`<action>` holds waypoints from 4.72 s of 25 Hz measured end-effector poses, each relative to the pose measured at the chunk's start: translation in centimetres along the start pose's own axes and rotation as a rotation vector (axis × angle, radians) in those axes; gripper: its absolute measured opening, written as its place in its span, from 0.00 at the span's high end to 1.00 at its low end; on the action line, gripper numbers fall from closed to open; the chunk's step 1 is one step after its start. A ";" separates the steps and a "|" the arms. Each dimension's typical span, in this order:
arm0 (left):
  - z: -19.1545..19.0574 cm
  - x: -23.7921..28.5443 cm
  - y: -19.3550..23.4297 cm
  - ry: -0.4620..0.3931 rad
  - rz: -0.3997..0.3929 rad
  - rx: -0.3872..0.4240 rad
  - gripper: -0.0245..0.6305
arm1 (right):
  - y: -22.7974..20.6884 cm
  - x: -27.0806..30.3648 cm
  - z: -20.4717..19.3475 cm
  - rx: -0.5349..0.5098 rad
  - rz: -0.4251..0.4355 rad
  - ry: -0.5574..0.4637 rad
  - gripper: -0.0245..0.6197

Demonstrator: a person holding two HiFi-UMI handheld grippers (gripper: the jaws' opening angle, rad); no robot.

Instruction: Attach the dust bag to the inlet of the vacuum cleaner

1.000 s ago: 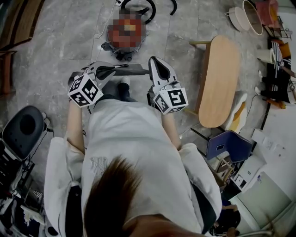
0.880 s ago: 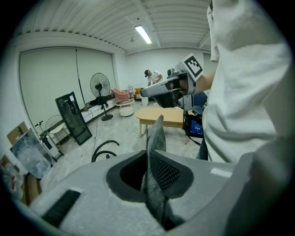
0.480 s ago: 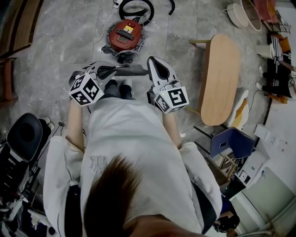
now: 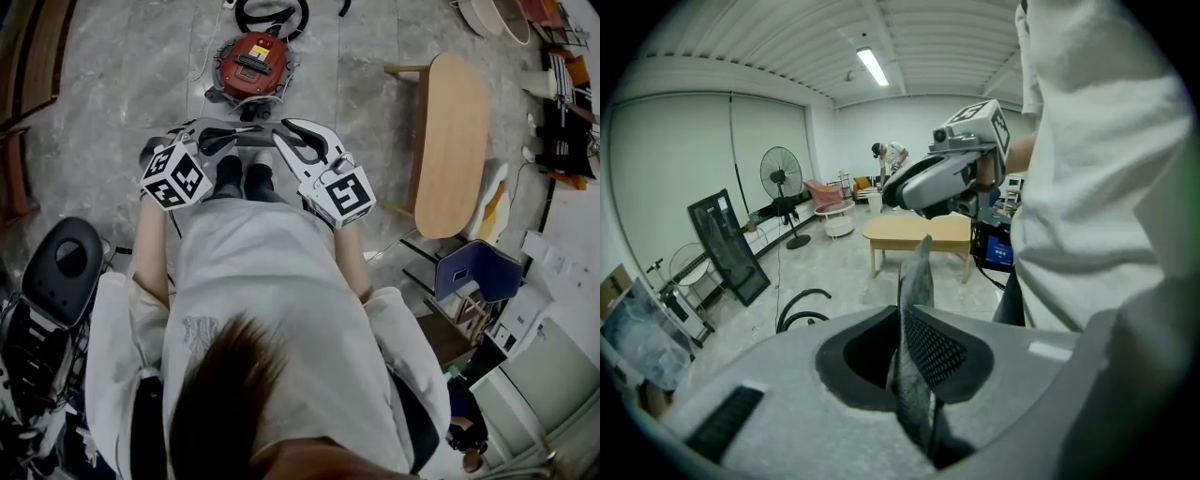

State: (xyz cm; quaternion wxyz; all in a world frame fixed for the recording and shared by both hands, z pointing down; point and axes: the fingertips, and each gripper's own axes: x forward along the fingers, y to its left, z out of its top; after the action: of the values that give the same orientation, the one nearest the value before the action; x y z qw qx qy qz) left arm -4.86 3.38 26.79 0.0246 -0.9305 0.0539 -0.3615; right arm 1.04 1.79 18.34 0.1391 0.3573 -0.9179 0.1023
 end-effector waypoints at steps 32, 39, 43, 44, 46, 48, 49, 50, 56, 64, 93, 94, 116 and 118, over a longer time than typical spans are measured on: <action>-14.3 17.1 -3.2 0.119 -0.202 -0.003 0.90 | 0.7 9.5 -29.0 -0.511 0.349 0.692 0.91; -20.5 22.2 -3.7 0.168 -0.206 -0.070 0.89 | 0.1 12.3 -36.3 -0.470 0.380 0.716 0.91; -23.8 24.5 -3.8 0.194 -0.210 -0.110 0.89 | 0.0 14.1 -39.8 -0.458 0.403 0.719 0.91; -24.5 25.0 -3.8 0.197 -0.209 -0.116 0.89 | -0.1 14.5 -40.5 -0.452 0.404 0.719 0.91; -25.9 25.9 -3.7 0.205 -0.206 -0.119 0.89 | -0.1 15.3 -42.0 -0.432 0.398 0.718 0.91; -27.2 27.0 -3.6 0.216 -0.206 -0.117 0.88 | -0.4 16.0 -43.4 -0.410 0.387 0.717 0.91; -27.8 27.6 -3.5 0.222 -0.210 -0.117 0.88 | -0.5 16.4 -44.2 -0.402 0.381 0.718 0.92; -28.5 28.1 -3.4 0.228 -0.215 -0.116 0.88 | -0.7 16.8 -44.9 -0.395 0.375 0.720 0.92; -31.4 30.0 -2.9 0.271 -0.237 -0.065 0.87 | -1.0 18.6 -47.6 -0.352 0.324 0.732 0.92; -32.1 31.3 -2.2 0.263 -0.202 -0.010 0.88 | -2.0 19.3 -48.6 -0.328 0.274 0.746 0.92; -31.6 33.7 1.4 0.245 -0.154 0.036 0.87 | -6.1 20.7 -48.8 -0.247 0.191 0.735 0.91; -31.5 33.8 1.5 0.247 -0.156 0.047 0.87 | -6.2 20.7 -48.9 -0.235 0.184 0.734 0.91; -31.3 34.6 3.3 0.214 -0.110 -0.042 0.86 | -8.6 21.6 -48.4 -0.230 0.139 0.735 0.90; -31.2 34.9 3.4 0.234 -0.143 0.023 0.85 | -8.8 21.5 -48.5 -0.184 0.099 0.720 0.90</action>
State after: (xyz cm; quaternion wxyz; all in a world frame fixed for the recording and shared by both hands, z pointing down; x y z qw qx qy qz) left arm -0.65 -4.36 72.84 0.0029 -0.8832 -0.0141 -0.4688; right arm 0.73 -4.16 71.77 0.4792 0.2399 -0.8318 0.1448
